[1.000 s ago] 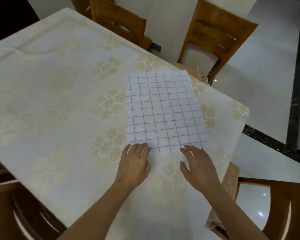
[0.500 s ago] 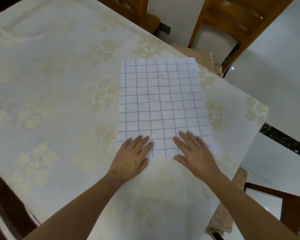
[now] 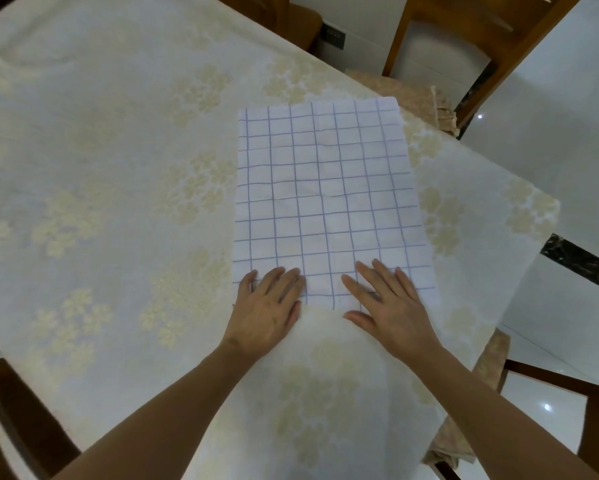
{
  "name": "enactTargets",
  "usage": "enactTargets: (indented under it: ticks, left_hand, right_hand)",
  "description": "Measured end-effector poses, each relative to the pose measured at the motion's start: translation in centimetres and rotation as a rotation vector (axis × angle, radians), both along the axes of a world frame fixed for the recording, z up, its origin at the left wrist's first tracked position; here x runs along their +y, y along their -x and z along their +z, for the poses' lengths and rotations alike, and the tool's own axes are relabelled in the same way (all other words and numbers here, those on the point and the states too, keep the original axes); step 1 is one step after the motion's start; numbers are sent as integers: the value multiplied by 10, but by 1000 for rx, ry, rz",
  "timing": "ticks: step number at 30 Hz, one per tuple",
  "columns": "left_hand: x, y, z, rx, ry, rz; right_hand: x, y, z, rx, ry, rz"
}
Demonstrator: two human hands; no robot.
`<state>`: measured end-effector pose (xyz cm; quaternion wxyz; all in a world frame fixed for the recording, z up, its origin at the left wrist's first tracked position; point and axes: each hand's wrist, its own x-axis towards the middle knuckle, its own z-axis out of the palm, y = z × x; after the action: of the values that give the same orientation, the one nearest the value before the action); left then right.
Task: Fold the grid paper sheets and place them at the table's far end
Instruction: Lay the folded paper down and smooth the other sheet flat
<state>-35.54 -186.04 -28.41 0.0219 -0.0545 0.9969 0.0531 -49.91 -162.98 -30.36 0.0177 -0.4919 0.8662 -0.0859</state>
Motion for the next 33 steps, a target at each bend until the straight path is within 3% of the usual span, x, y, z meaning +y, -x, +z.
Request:
enactTargets:
  ticks: [17, 22, 33]
  left_hand:
    - [3, 17, 8, 10, -63, 195]
    - [0, 9, 7, -6, -43, 130]
    - [9, -59, 12, 18, -61, -33]
  right_hand:
    - [-29, -15, -1, 90, 40, -154]
    - [-20, -14, -7, 114, 121, -118]
    - [7, -71, 15, 44, -15, -125]
